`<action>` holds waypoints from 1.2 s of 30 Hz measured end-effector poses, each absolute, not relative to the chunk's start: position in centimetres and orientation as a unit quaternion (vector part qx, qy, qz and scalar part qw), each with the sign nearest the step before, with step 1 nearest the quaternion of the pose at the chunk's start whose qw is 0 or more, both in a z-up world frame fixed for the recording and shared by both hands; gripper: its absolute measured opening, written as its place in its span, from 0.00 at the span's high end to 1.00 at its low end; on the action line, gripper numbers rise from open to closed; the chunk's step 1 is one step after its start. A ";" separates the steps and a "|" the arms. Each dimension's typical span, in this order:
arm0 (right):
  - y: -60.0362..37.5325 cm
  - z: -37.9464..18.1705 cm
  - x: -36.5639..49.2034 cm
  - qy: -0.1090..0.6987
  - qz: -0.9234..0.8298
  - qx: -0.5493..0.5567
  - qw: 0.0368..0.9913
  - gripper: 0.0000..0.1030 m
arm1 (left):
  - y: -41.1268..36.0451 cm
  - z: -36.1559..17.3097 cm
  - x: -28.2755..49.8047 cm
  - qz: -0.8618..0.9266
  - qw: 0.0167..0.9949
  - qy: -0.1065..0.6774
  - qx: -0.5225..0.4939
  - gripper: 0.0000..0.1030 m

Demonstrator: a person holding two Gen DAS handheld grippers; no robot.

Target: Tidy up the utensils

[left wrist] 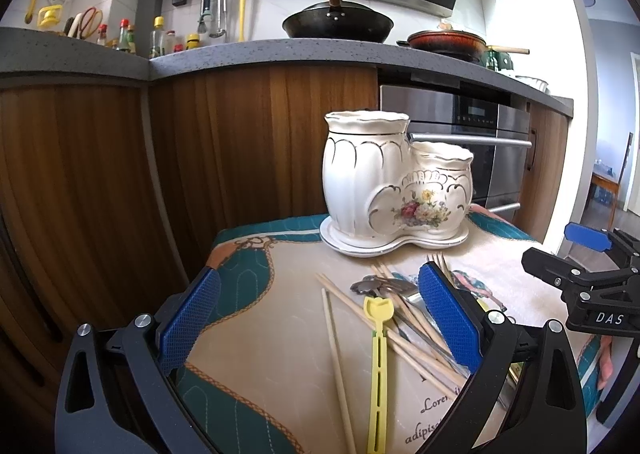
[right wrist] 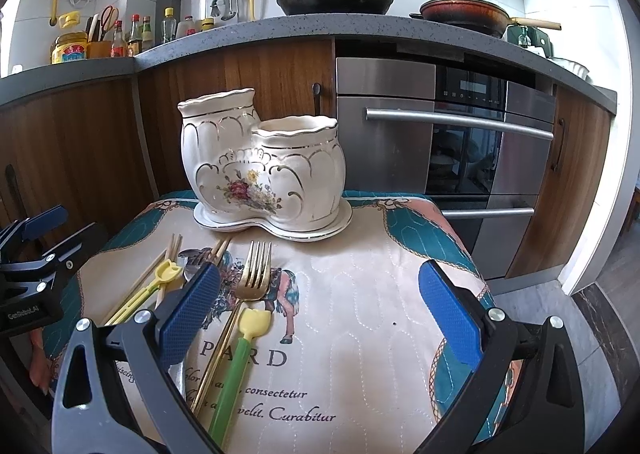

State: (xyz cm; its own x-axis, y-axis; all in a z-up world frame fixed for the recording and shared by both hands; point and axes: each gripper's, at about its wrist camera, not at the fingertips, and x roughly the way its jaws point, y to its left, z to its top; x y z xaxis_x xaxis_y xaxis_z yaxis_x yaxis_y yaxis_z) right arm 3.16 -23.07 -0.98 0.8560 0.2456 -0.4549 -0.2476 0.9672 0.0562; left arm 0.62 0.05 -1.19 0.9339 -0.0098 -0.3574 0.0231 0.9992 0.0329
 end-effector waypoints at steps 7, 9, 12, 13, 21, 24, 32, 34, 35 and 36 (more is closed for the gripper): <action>-22.8 -1.2 3.3 0.238 0.124 -0.008 0.963 0.05 | -0.2 -1.4 0.3 -0.009 0.983 0.182 0.019 0.05; -22.8 -1.2 3.3 0.238 0.125 -0.009 0.963 0.05 | -0.3 -1.5 0.1 -0.009 0.983 0.181 0.018 0.05; -22.8 -1.2 3.3 0.239 0.125 -0.009 0.963 0.05 | 0.0 -1.2 0.6 -0.008 0.983 0.182 0.019 0.05; -22.8 -1.2 3.3 0.239 0.125 -0.009 0.963 0.05 | 0.0 -1.3 0.5 -0.009 0.983 0.182 0.019 0.05; -22.7 -1.3 3.3 0.240 0.126 -0.009 0.962 0.05 | 0.0 -1.2 0.6 -0.008 0.983 0.183 0.019 0.05; -22.7 -1.3 3.2 0.239 0.126 -0.009 0.963 0.05 | 0.0 -1.2 0.6 -0.009 0.983 0.183 0.018 0.05; -22.7 -1.3 3.3 0.242 0.125 -0.008 0.962 0.05 | 0.0 -1.1 0.6 -0.008 0.983 0.183 0.019 0.05; -22.7 -1.3 3.3 0.243 0.126 -0.009 0.962 0.05 | 0.0 -1.1 0.6 -0.008 0.983 0.183 0.018 0.05; -22.7 -1.3 3.3 0.244 0.126 -0.009 0.962 0.05 | 0.0 -1.1 0.6 -0.008 0.983 0.183 0.018 0.05; -22.6 -1.3 3.3 0.243 0.126 -0.010 0.962 0.05 | 0.0 -1.1 0.6 -0.008 0.983 0.183 0.018 0.05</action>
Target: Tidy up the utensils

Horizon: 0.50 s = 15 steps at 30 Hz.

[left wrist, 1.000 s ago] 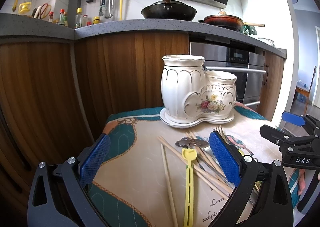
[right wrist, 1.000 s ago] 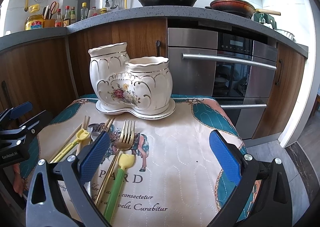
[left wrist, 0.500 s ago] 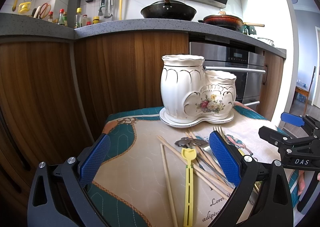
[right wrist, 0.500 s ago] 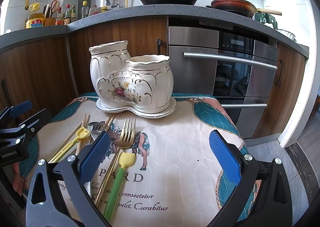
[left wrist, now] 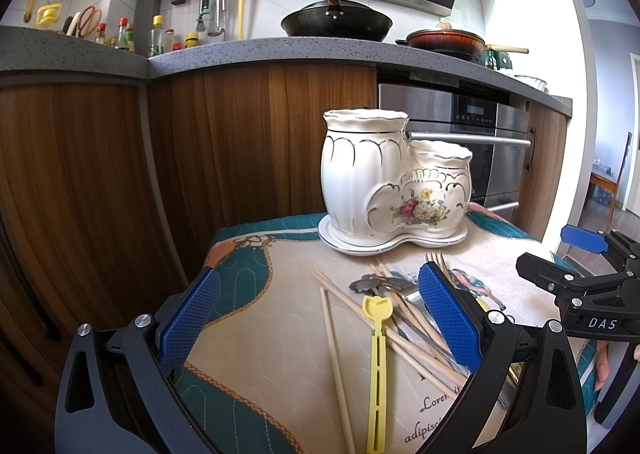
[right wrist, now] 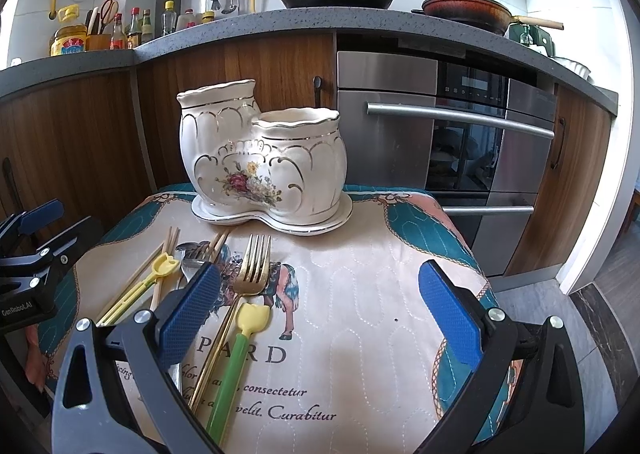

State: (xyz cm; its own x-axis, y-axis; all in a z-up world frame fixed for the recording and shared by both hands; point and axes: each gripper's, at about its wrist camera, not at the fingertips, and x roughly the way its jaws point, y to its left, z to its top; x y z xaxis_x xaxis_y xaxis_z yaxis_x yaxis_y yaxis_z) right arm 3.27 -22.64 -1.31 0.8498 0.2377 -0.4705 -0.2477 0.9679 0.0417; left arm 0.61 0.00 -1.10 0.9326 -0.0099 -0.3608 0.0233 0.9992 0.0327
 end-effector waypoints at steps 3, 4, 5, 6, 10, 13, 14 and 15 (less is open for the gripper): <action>-22.6 -1.3 3.3 0.243 0.127 -0.011 0.962 0.05 | 0.0 -1.1 0.6 -0.008 0.983 0.183 0.018 0.05; -22.6 -1.3 3.3 0.243 0.127 -0.011 0.962 0.05 | 0.0 -1.1 0.6 -0.008 0.983 0.183 0.019 0.05; -22.6 -1.3 3.3 0.244 0.127 -0.011 0.962 0.05 | 0.0 -1.1 0.6 -0.008 0.983 0.184 0.019 0.05; -22.6 -1.3 3.3 0.244 0.127 -0.010 0.961 0.05 | 0.0 -1.1 0.6 -0.008 0.983 0.184 0.018 0.05; -22.6 -1.3 3.3 0.244 0.127 -0.011 0.961 0.05 | 0.0 -1.1 0.6 -0.008 0.983 0.184 0.018 0.05; -22.6 -1.3 3.3 0.244 0.125 -0.010 0.962 0.05 | 0.0 -1.0 0.6 -0.008 0.983 0.184 0.018 0.05; -22.6 -1.3 3.3 0.244 0.124 -0.010 0.962 0.05 | 0.0 -1.0 0.6 -0.008 0.983 0.184 0.018 0.05; -22.7 -1.3 3.3 0.245 0.121 -0.010 0.962 0.05 | 0.0 -1.1 0.6 -0.010 0.983 0.183 0.018 0.05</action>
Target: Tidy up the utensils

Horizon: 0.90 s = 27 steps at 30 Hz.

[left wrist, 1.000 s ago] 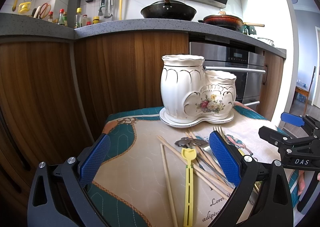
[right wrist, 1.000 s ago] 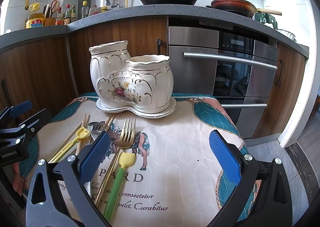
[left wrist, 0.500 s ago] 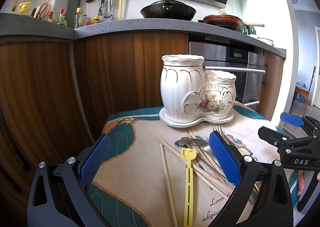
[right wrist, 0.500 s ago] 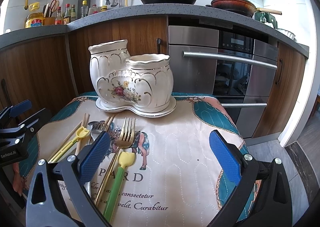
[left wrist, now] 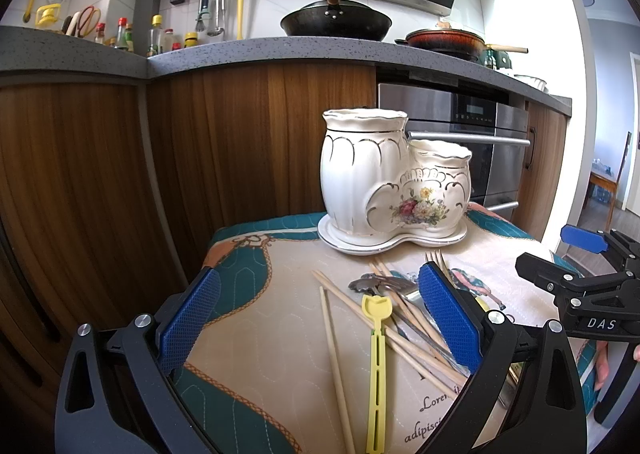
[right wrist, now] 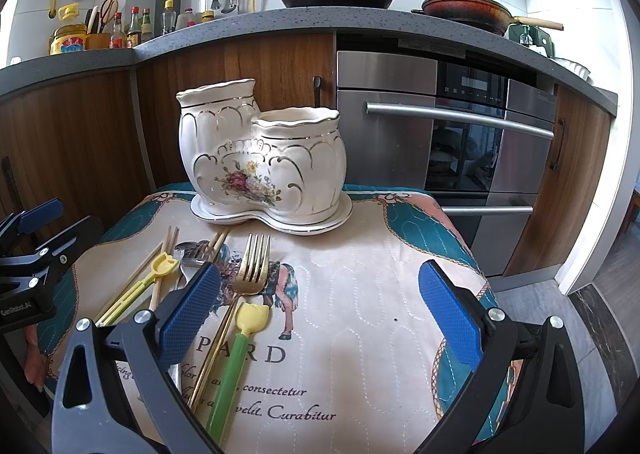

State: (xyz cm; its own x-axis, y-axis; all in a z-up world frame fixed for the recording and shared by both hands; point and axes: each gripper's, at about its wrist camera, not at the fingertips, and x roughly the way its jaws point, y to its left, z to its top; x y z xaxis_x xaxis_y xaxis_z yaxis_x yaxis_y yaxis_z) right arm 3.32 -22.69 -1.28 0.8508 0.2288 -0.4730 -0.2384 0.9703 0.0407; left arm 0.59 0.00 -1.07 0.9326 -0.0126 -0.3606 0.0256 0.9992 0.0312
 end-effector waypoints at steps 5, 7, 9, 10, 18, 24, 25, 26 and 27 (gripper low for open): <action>-22.8 -1.0 3.2 0.240 0.094 -0.017 0.966 0.05 | -0.1 -1.3 0.6 -0.007 0.983 0.182 0.012 0.05; -22.8 -0.8 3.0 0.229 0.082 -0.017 0.970 0.05 | -0.1 -1.4 0.6 -0.008 0.982 0.187 0.008 0.05; -22.9 -0.7 2.8 0.223 0.079 -0.018 0.971 0.05 | 0.1 -1.4 0.7 -0.009 0.981 0.191 0.005 0.05; -23.0 -0.6 2.9 0.221 0.080 -0.019 0.972 0.05 | 0.1 -1.3 0.7 -0.007 0.981 0.193 0.005 0.05; -23.6 0.2 2.8 0.223 0.092 -0.013 0.970 0.05 | 0.3 -0.4 1.5 -0.004 0.969 0.233 0.076 0.05; -24.5 -0.4 3.8 0.274 0.142 0.014 0.951 0.05 | 0.6 -1.2 2.7 -0.030 0.945 0.313 0.090 0.05; -24.5 -0.5 3.9 0.279 0.141 0.014 0.950 0.05 | 1.0 -1.5 3.1 -0.030 0.940 0.332 0.078 0.05; -24.6 -0.6 3.9 0.284 0.136 0.014 0.949 0.05 | 1.5 -1.9 3.6 -0.029 0.935 0.348 0.067 0.05; -24.7 -0.8 4.0 0.288 0.130 0.015 0.949 0.05 | 1.9 -2.2 3.9 -0.029 0.931 0.360 0.058 0.05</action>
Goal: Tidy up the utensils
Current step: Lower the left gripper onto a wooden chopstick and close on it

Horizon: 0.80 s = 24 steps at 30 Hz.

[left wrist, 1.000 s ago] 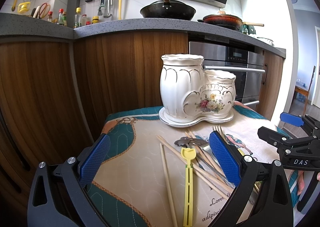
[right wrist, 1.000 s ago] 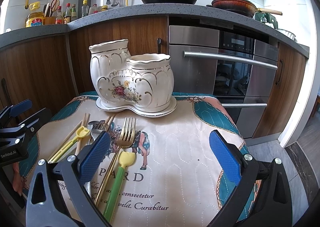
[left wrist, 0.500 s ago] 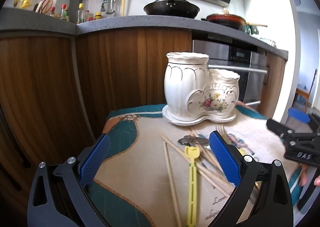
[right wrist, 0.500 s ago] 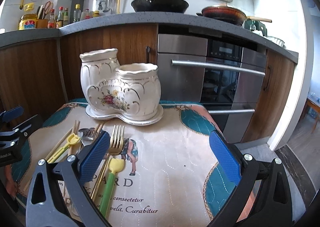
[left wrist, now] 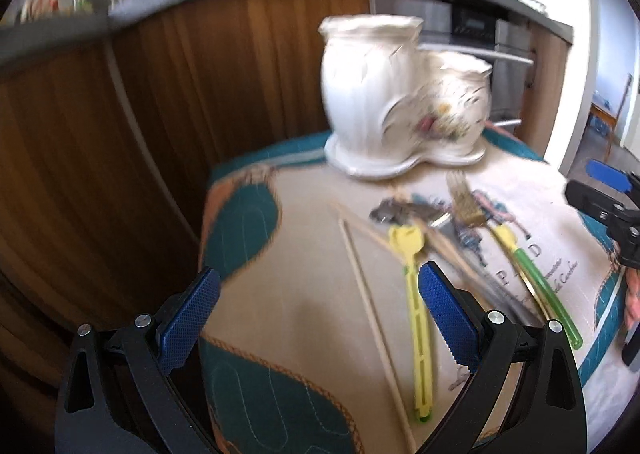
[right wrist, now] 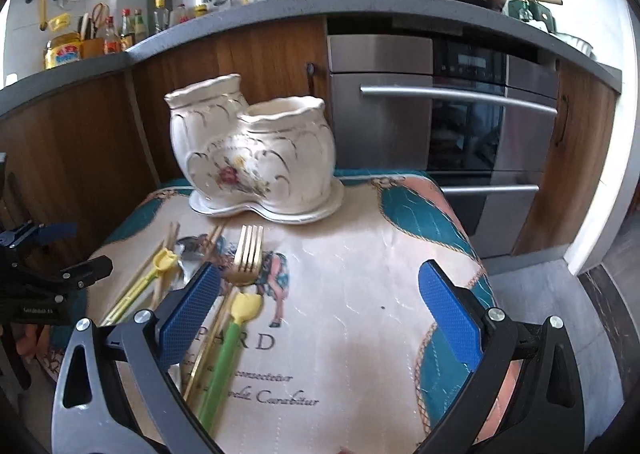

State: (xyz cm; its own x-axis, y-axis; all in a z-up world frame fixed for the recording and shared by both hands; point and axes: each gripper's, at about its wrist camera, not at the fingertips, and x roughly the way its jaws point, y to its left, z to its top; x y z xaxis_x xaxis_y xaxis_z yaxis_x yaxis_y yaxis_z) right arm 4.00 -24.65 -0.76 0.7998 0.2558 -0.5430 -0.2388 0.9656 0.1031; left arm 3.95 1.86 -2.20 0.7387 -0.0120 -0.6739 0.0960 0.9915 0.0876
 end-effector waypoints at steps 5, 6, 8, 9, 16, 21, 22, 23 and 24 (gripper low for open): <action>-25.0 -1.4 4.3 0.314 0.150 0.030 0.937 0.06 | 2.7 -3.2 5.0 -0.031 0.917 0.395 0.048 0.06; -24.9 -1.5 4.3 0.319 0.157 0.033 0.934 0.09 | 2.7 -3.3 5.1 -0.030 0.917 0.395 0.052 0.07; -24.8 -1.6 4.5 0.327 0.160 0.035 0.931 0.15 | 2.5 -3.4 5.4 -0.032 0.912 0.406 0.055 0.08; -24.7 -1.7 4.5 0.329 0.161 0.033 0.930 0.17 | 2.3 -3.4 5.5 -0.035 0.908 0.413 0.057 0.09; -24.1 -1.7 4.3 0.333 0.174 0.018 0.926 0.30 | 1.4 -4.0 6.1 -0.045 0.887 0.455 0.061 0.41; -23.5 -1.6 3.9 0.319 0.176 -0.006 0.931 0.30 | 0.7 -4.3 6.4 -0.060 0.873 0.482 0.056 0.55; -23.5 -1.6 3.9 0.316 0.175 -0.007 0.932 0.29 | 0.7 -4.3 6.6 -0.058 0.869 0.488 0.054 0.60; -23.6 -1.6 3.8 0.315 0.174 -0.007 0.933 0.29 | 0.7 -4.3 6.8 -0.057 0.866 0.494 0.056 0.63; -23.7 -1.6 3.8 0.314 0.174 -0.006 0.933 0.29 | 0.7 -4.2 7.0 -0.056 0.863 0.499 0.055 0.66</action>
State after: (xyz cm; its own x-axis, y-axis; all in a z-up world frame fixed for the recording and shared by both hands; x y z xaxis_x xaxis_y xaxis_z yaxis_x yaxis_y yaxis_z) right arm 3.82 -23.68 -1.56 0.7414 0.3216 -0.5889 -0.3291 0.9391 0.0985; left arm 6.96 0.71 -4.21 0.4952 -0.0410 -0.8678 0.1519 0.9876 0.0400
